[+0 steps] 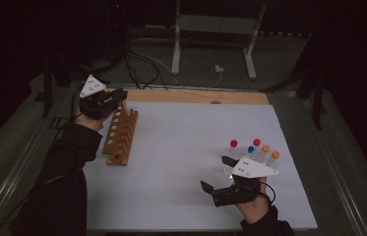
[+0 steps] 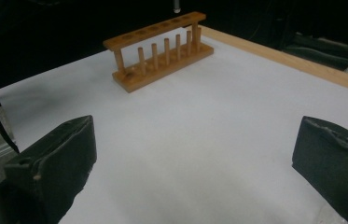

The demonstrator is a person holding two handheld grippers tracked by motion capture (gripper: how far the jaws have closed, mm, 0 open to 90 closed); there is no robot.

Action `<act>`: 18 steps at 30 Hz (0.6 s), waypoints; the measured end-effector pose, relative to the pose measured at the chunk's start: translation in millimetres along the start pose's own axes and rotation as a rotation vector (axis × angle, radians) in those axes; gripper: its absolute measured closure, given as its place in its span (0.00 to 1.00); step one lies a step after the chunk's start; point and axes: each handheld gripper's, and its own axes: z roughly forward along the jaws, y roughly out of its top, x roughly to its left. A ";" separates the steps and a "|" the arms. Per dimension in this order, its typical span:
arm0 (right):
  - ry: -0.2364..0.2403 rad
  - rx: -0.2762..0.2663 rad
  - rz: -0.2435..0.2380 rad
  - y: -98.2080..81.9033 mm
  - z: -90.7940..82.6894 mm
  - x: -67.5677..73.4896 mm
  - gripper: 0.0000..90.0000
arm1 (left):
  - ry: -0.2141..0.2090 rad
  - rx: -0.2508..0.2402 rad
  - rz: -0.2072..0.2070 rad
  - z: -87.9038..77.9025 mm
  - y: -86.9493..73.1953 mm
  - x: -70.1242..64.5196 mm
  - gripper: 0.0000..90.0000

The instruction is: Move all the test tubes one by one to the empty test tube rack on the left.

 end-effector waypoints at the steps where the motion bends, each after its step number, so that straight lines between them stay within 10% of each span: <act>1: 0.004 -0.002 -0.001 0.2 -0.4 0.0 0.00 | 0.016 0.004 0.001 1.4 0.1 3.6 0.86; 18: 0.015 0.013 0.011 -3.5 3.1 -2.4 0.00 | 0.156 0.060 -0.035 45.0 -19.1 42.2 0.86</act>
